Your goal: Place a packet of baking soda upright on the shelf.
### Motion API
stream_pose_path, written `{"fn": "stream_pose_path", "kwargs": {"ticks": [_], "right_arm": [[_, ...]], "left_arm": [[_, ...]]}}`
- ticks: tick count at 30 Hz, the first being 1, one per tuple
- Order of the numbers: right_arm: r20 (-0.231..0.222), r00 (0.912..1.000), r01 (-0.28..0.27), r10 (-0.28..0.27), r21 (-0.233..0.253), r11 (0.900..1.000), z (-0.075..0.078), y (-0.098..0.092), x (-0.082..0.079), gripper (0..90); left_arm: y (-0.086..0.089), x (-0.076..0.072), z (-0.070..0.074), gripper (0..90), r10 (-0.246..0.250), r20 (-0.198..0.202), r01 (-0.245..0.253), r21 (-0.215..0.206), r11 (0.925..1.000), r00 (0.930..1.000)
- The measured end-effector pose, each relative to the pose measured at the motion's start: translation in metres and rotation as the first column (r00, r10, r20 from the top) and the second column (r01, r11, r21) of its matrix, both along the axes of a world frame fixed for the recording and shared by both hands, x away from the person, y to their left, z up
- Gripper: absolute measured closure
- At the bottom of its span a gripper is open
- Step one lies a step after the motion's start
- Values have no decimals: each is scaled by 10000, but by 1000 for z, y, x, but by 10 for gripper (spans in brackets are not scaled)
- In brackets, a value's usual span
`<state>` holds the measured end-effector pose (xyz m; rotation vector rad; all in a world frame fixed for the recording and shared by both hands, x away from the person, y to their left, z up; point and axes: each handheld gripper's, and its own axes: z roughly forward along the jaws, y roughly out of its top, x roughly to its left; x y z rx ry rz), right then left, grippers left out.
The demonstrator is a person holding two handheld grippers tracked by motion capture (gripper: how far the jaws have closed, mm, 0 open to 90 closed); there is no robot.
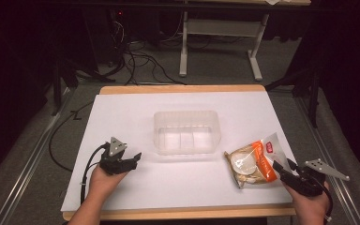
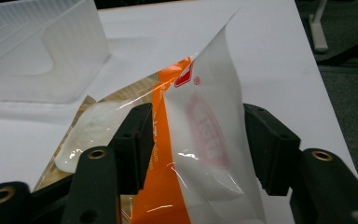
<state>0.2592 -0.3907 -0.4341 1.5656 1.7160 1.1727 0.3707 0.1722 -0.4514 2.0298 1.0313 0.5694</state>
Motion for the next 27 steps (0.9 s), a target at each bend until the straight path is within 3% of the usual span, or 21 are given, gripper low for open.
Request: {"fn": "stream_pose_path", "kwargs": {"ticks": [4,7,18,24,27], "right_arm": [[111,9999,-51,51,-29,10000,2,1,1,521],[218,9997,-103,111,-368,9993,4,7,3,565],[215,9987,-456,465,-424,9981,5,15,17,643],[-23,9977,-676,676,-556,9962,7,20,26,895],[279,9975,-636,647,-408,9971,15,21,25,900]], "left_arm": [[2,-1,0,313,13,4,-13,79,10000,10000],[4,-3,0,312,41,41,-42,136,9999,10000],[17,-11,0,309,329,77,-330,214,9992,9994],[23,-15,0,309,537,100,-539,225,9983,9985],[24,-16,0,309,554,93,-556,253,9981,9984]]}}
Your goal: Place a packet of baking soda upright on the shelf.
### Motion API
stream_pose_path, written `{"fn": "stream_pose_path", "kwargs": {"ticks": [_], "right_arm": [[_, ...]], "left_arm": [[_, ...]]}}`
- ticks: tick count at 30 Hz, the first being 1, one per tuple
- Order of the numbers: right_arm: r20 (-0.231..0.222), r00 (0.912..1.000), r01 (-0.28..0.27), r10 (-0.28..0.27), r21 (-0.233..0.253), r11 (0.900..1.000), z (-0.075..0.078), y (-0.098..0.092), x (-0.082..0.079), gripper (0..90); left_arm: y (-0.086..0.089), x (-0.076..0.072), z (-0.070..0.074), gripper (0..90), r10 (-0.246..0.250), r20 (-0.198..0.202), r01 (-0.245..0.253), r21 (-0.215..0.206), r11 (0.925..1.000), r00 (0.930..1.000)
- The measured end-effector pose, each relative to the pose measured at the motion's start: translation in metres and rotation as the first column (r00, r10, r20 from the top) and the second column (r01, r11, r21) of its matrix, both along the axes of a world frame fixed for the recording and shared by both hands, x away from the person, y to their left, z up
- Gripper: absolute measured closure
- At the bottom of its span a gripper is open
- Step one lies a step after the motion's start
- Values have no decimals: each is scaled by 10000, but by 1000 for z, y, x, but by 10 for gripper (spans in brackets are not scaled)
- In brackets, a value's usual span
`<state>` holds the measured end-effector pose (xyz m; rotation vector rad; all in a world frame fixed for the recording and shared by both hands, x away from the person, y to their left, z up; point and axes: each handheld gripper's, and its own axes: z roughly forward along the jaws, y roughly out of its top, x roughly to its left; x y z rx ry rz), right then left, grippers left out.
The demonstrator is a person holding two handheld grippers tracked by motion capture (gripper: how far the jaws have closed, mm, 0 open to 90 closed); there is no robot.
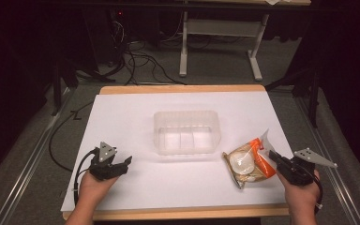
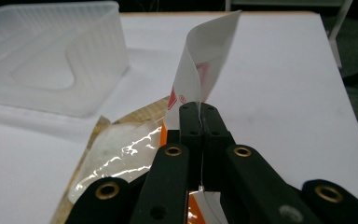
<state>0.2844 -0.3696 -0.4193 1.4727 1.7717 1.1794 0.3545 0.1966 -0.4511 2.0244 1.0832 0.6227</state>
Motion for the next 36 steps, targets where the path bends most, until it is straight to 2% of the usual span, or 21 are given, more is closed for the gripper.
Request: {"fn": "stream_pose_path", "kwargs": {"ticks": [2,5,10,11,12,16,18,21,23,24,29,32,36], "right_arm": [[447,9990,-68,59,205,9998,7,0,-4,900],[872,9961,-207,167,456,9987,15,2,-8,900],[1623,9867,-197,134,374,9991,31,15,-14,900],[1623,9867,-197,134,374,9991,31,15,-14,900],[1921,9814,-118,59,295,9995,37,20,-14,900],[2276,9737,13,26,-172,9999,44,30,-15,900],[2380,9712,74,89,-676,9977,47,36,-15,900],[2356,9718,84,108,-802,9967,47,38,-13,900],[2159,9759,-204,320,-557,9982,44,38,-10,900],[2189,9751,-253,347,-455,9986,43,38,-9,893],[2036,9765,-663,712,-311,9973,38,38,-4,789],[1830,9809,-634,665,-225,9977,34,33,-1,726],[1613,9854,-537,543,-86,9985,28,25,2,692]], "left_arm": [[0,0,0,309,-23,-20,23,36,10000,10000],[-2,1,-1,309,-66,-42,66,56,10000,10000],[-2,1,-1,309,-116,-12,116,87,9999,9999],[-2,1,-1,309,-116,-12,116,87,9999,9999],[-2,1,-1,309,-85,-11,85,79,9999,10000],[-2,1,-1,308,-78,-16,78,63,9999,10000],[-2,2,-1,308,-119,-22,119,93,9999,9999],[-2,2,-1,309,-120,-27,121,110,9999,9999],[-3,1,-1,309,-124,-32,124,127,9998,9999],[-3,1,-1,308,-129,-31,130,128,9998,9999],[-3,1,-1,308,-132,-34,132,141,9998,9999],[-3,1,-2,308,-161,-45,162,157,9997,9999],[-4,1,-2,308,-192,-65,193,186,9996,9998]]}}
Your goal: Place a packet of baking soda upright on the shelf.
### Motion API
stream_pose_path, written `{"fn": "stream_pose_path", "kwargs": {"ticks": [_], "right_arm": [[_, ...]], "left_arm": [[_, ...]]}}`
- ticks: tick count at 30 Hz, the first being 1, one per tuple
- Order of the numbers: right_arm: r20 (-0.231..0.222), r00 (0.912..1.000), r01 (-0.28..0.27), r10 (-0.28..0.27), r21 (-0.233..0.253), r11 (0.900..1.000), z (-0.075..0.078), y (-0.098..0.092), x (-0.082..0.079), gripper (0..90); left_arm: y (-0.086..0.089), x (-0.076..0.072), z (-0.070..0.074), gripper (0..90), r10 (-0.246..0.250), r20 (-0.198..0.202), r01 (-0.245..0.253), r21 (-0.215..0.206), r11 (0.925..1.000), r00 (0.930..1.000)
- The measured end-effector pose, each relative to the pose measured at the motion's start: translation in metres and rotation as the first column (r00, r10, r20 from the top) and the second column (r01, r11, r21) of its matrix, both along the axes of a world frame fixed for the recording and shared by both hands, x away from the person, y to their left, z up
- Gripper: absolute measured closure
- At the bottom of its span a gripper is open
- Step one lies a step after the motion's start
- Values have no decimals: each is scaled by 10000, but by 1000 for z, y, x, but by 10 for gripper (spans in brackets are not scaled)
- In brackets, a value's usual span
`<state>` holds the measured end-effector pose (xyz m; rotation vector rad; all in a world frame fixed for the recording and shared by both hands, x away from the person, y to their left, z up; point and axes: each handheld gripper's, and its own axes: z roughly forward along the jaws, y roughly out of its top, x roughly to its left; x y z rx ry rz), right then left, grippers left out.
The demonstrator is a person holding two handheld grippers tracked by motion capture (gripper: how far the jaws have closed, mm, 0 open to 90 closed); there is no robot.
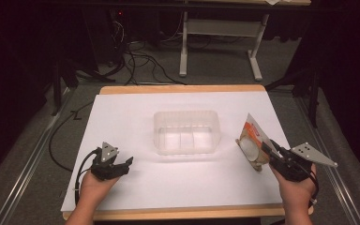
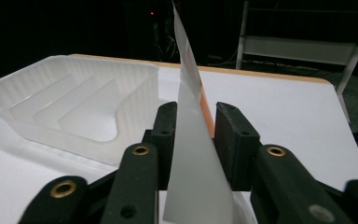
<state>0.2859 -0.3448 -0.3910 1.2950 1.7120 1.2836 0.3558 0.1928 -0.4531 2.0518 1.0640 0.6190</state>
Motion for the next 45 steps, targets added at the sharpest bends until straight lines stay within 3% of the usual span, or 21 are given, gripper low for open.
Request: {"fn": "stream_pose_path", "kwargs": {"ticks": [4,11,18,25,32,45], "right_arm": [[-110,9999,13,-10,289,9996,-6,-6,3,661],[-575,9983,107,-98,163,9998,-21,-4,9,669],[-126,9992,373,-369,343,9987,-20,-6,8,757],[-244,9995,216,-210,252,9994,-18,-1,9,899],[-227,9996,173,-173,8,9999,-16,1,8,900],[303,9987,411,-400,-381,9984,-8,7,2,900]], "left_arm": [[0,0,0,307,-8,-6,8,36,10000,10000],[0,0,0,307,-10,18,10,15,10000,10000],[0,0,1,307,-41,35,41,-17,10000,10000],[-1,-1,1,305,-89,116,90,-97,9999,9999],[-1,-1,1,304,-91,117,92,-85,9999,9999],[0,-1,2,304,-87,135,88,-81,9999,9999]]}}
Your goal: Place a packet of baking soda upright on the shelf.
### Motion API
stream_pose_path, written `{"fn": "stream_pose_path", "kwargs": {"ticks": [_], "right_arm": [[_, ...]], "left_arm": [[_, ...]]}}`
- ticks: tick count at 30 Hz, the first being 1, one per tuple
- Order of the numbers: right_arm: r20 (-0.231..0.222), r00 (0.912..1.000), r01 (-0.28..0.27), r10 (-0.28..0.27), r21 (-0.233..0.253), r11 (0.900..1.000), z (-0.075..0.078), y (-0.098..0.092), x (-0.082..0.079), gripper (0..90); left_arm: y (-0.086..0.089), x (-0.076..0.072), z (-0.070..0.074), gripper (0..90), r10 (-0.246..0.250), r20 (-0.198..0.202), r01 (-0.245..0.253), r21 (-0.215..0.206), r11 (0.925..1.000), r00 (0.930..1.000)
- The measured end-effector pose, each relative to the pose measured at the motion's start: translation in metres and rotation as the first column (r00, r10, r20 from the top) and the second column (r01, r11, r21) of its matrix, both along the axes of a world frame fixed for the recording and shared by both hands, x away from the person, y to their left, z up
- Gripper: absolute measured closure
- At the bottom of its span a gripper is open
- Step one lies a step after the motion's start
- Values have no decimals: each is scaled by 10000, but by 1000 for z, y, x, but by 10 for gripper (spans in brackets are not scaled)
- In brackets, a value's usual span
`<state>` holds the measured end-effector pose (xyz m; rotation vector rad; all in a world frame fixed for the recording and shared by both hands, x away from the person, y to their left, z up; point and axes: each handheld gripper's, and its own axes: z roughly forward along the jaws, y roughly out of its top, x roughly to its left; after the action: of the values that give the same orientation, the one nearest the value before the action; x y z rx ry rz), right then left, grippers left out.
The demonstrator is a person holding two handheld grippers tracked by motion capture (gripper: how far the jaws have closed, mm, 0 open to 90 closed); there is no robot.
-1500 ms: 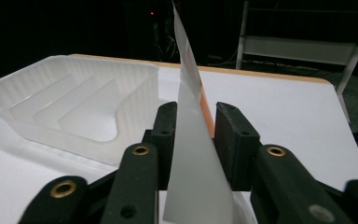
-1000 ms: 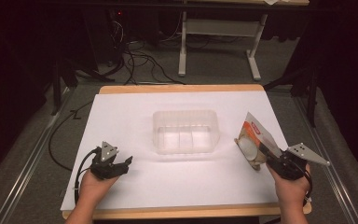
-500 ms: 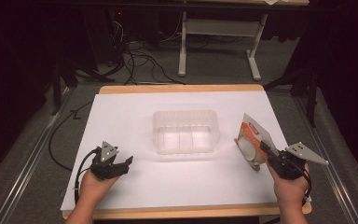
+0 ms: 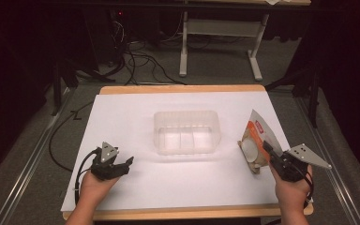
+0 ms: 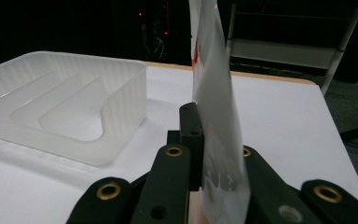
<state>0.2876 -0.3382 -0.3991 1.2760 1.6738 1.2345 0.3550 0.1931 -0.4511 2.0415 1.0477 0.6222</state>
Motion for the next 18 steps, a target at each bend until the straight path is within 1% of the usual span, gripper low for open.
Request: {"fn": "stream_pose_path", "kwargs": {"ticks": [8,10,16,18], "right_arm": [[329,9994,72,-75,79,9999,5,3,-5,900],[409,9992,28,-33,103,9999,7,3,-6,900],[626,9980,-103,75,440,9990,14,7,-9,900],[713,9973,-235,192,598,9979,18,9,-9,900]], "left_arm": [[0,-1,1,304,6,106,-5,-108,9999,9999],[0,-1,1,304,-17,84,17,-47,10000,10000],[-1,-1,1,304,-39,99,40,-69,10000,9999],[-1,-2,0,304,-31,102,32,-78,10000,9999]]}}
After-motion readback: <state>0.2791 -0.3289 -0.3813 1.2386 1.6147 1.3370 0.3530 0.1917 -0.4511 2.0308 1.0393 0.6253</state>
